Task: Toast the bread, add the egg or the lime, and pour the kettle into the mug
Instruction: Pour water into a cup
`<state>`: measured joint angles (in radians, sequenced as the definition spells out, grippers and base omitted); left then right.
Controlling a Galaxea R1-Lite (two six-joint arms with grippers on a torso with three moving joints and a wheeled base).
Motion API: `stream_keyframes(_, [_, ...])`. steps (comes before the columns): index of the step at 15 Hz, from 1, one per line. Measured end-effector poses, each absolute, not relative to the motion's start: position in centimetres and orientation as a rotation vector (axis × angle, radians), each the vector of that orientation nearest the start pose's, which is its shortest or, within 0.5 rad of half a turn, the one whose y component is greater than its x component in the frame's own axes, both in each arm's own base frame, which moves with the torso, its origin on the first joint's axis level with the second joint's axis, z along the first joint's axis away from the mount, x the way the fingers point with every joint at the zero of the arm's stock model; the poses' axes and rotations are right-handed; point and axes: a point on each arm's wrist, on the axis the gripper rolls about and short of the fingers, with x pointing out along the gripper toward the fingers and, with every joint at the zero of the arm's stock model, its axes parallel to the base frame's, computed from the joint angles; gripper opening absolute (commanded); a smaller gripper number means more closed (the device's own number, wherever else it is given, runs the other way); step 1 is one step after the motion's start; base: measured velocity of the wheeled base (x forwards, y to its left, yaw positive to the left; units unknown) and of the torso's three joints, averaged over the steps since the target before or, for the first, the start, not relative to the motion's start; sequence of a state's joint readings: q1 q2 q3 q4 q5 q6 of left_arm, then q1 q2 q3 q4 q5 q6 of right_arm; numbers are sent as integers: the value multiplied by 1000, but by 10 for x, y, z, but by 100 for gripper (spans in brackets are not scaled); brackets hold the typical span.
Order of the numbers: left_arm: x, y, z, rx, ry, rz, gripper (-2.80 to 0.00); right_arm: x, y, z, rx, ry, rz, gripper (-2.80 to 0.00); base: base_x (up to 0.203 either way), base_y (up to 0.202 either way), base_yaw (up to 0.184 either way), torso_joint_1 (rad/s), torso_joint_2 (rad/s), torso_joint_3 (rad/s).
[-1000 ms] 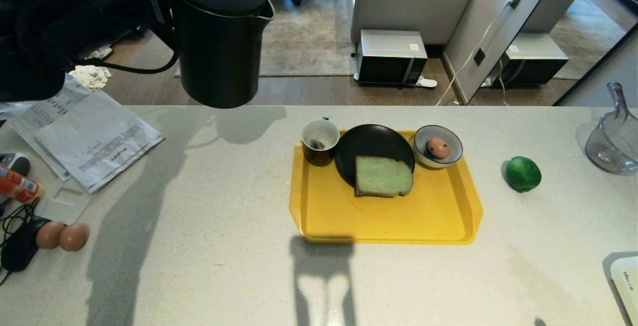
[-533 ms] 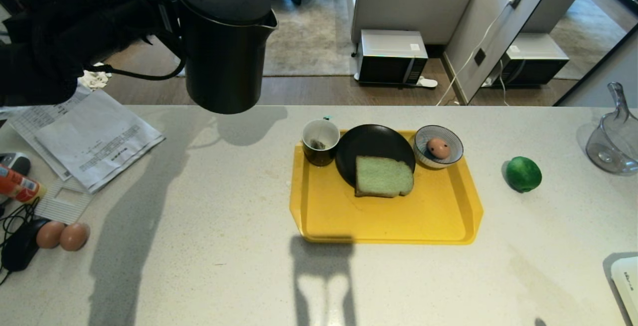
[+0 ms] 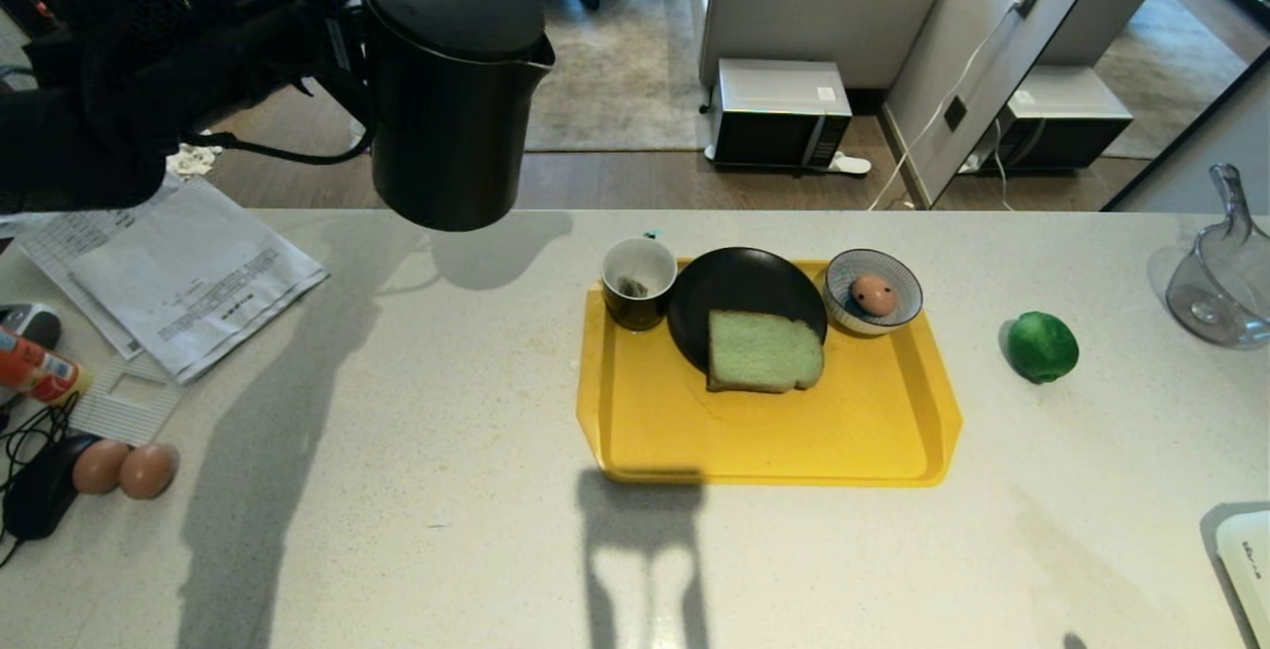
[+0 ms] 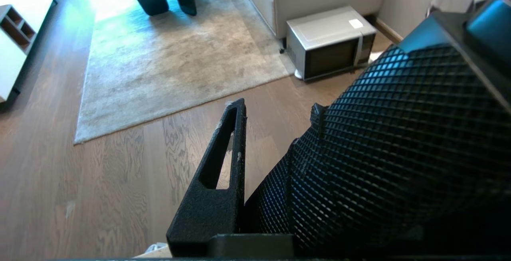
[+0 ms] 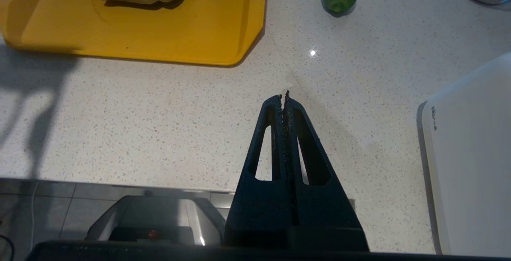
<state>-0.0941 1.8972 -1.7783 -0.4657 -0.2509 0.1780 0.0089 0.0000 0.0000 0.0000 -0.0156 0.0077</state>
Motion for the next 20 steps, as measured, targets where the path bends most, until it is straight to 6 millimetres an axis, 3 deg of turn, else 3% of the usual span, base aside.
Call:
stream_keyframes(8, [379, -65, 358, 282, -339, -354, -280, -23, -1, 75, 8, 0, -7, -280, 0, 0, 0, 2, 3, -104])
stream_keyframes(15, [370, -66, 373, 288, -387, -350, -280, -23, -1, 75, 7, 0, -6, -280, 0, 0, 0, 4, -5, -193])
stream_keyframes(20, [367, -71, 381, 338, -417, -320, -280, -23, -1, 75, 8, 0, -6, -280, 0, 0, 0, 9, -7, -38])
